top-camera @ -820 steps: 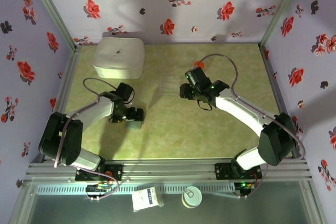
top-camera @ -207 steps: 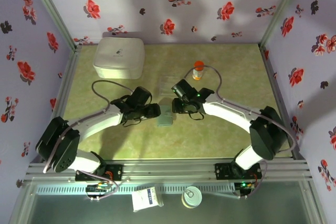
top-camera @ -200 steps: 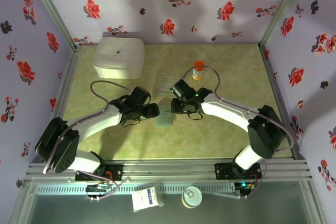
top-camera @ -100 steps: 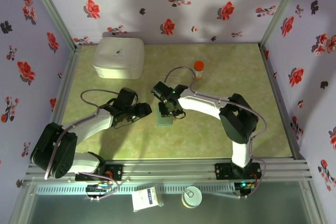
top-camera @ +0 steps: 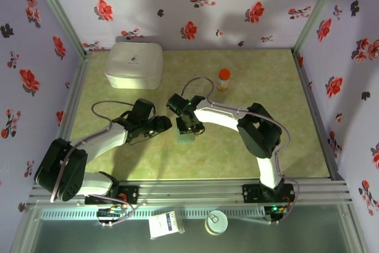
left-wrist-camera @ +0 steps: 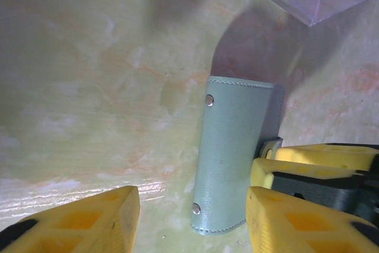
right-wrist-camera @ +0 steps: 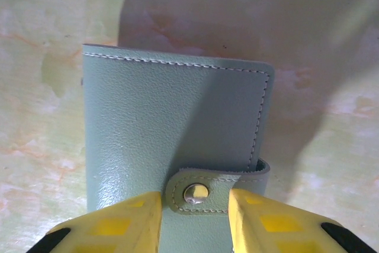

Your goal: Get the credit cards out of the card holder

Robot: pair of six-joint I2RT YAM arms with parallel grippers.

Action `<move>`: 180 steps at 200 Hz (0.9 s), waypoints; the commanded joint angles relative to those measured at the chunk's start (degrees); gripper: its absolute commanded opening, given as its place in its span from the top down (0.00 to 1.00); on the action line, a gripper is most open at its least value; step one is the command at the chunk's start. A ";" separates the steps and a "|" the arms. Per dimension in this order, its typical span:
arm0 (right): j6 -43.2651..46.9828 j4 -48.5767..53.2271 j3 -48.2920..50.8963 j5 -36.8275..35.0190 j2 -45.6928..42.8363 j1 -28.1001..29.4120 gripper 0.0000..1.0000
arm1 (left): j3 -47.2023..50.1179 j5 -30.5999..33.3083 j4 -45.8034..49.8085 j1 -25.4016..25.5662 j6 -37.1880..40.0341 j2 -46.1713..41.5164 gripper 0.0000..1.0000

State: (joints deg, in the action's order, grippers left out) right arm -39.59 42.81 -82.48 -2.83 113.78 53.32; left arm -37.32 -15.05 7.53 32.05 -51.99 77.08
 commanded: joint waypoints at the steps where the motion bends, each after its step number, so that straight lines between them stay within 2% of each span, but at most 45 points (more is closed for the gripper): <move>1: 0.09 1.51 -1.53 0.93 1.79 0.49 0.63 | -0.06 -1.47 -1.06 -0.41 1.06 0.94 0.50; 29: 0.04 1.31 -1.05 1.42 2.69 0.46 0.64 | -0.43 -4.09 -2.81 -0.37 0.16 2.95 0.55; 66: -0.01 0.64 -0.32 1.44 2.41 0.40 0.77 | -0.30 -6.99 -6.43 -0.30 -2.25 6.09 0.69; 112: 0.12 -0.67 1.10 1.77 1.72 0.06 0.90 | -0.54 -9.23 -11.27 0.72 -5.51 9.12 0.79; 152: 0.23 -2.00 2.53 2.74 1.03 -0.26 1.00 | -1.70 -10.71 -14.92 2.52 -8.10 12.67 0.93; 180: 0.17 -2.79 3.10 2.91 0.35 -0.24 1.00 | -1.85 -11.53 -16.79 3.27 -9.60 15.71 0.98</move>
State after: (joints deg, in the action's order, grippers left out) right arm -39.44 41.08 -81.62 -1.69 113.45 53.15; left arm -37.89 -24.64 -6.02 34.61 -59.29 90.45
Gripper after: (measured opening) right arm 0.050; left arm 0.038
